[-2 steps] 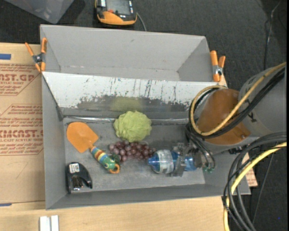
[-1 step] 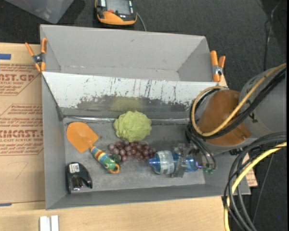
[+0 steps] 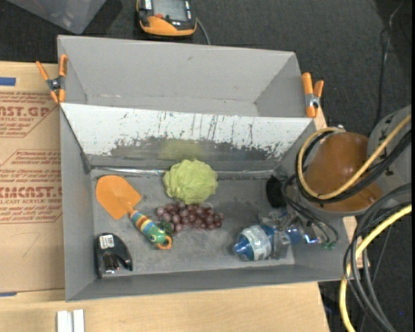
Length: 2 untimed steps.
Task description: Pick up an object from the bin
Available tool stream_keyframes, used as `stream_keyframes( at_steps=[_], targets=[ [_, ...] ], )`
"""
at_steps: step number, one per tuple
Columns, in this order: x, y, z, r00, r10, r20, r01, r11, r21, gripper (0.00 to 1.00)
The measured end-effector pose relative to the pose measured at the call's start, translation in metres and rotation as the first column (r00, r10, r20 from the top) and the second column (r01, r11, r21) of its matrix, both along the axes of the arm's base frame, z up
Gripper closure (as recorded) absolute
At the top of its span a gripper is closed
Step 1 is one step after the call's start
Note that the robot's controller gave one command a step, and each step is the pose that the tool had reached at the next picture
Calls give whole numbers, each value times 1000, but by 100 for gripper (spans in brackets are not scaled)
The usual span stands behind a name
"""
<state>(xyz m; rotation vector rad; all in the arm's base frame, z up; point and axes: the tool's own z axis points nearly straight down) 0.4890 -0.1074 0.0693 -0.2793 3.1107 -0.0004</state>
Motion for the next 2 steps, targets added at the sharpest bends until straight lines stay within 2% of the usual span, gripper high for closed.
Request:
stream_keyframes(
  at_steps=[1, 2],
  targets=[
    [9, 25, 95, 981, -194, -5, 194, 981, 5, 100],
    [10, 26, 123, 973, -231, 4, 231, 973, 7, 100]
  ],
)
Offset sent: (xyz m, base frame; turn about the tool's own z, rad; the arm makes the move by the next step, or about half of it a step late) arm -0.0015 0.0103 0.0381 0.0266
